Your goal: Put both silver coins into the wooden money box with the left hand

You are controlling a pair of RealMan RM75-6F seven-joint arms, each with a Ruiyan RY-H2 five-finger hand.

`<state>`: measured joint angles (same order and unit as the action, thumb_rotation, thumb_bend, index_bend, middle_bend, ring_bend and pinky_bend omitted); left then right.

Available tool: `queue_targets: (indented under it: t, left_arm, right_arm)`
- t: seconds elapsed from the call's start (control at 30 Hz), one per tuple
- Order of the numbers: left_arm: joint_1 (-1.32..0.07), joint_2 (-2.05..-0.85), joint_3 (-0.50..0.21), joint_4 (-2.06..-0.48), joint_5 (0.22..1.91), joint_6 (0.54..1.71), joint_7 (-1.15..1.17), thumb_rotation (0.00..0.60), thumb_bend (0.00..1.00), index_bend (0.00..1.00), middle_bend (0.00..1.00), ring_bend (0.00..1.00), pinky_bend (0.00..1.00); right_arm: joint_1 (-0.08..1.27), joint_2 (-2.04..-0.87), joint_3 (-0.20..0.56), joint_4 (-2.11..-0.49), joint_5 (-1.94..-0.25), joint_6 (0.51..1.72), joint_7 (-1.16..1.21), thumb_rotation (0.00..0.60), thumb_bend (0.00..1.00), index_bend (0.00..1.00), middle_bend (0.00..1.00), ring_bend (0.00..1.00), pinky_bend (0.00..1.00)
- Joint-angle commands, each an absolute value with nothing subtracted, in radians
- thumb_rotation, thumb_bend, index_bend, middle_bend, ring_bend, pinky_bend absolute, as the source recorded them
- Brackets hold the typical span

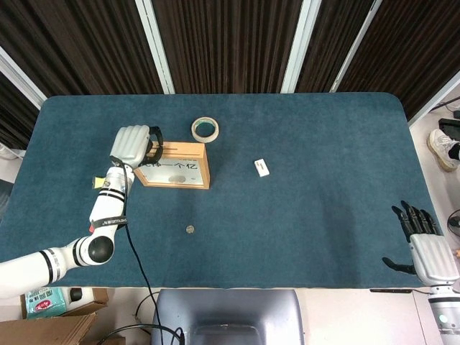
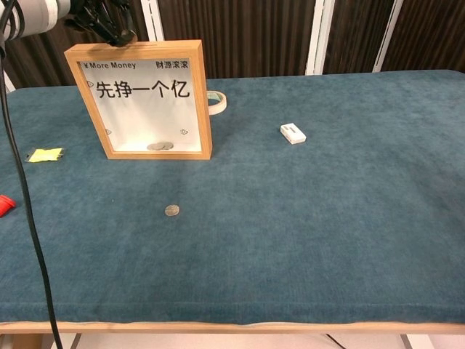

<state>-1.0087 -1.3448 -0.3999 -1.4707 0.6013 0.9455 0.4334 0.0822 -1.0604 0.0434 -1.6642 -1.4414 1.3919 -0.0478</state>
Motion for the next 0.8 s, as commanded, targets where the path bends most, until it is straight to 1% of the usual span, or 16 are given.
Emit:
queue_targets:
  t: [0.03, 0.33, 0.47, 0.7, 0.8]
  left_arm:
    - [-1.011, -1.346, -0.396, -1.470, 0.601, 0.947, 0.431, 0.600, 0.58, 0.74, 1.00, 1.00, 1.00]
    - [-1.017, -1.358, -0.374, -1.459, 0.606, 0.952, 0.429, 0.600, 0.57, 0.73, 1.00, 1.00, 1.00]
    - [-1.022, -1.368, -0.366, -1.443, 0.609, 0.949, 0.429, 0.600, 0.57, 0.71, 1.00, 1.00, 1.00]
    - [-1.019, -1.368, -0.364, -1.438, 0.625, 0.955, 0.413, 0.600, 0.53, 0.52, 1.00, 1.00, 1.00]
    - [-1.017, -1.365, -0.363, -1.443, 0.627, 0.959, 0.411, 0.600, 0.53, 0.50, 1.00, 1.00, 1.00]
  right_arm:
    - [0.082, -1.060, 0.043, -1.664, -1.441, 1.392, -0.047, 0.600, 0.10, 0.00, 0.00, 0.00, 0.00]
    - [0.082, -1.061, 0.043, -1.666, -1.439, 1.391, -0.050, 0.600, 0.10, 0.00, 0.00, 0.00, 0.00]
    - [0.084, -1.061, 0.044, -1.666, -1.437, 1.388, -0.053, 0.600, 0.10, 0.00, 0.00, 0.00, 0.00]
    - [0.086, -1.063, 0.046, -1.666, -1.431, 1.384, -0.056, 0.600, 0.10, 0.00, 0.00, 0.00, 0.00]
    - [0.086, -1.064, 0.046, -1.667, -1.430, 1.384, -0.058, 0.600, 0.10, 0.00, 0.00, 0.00, 0.00]
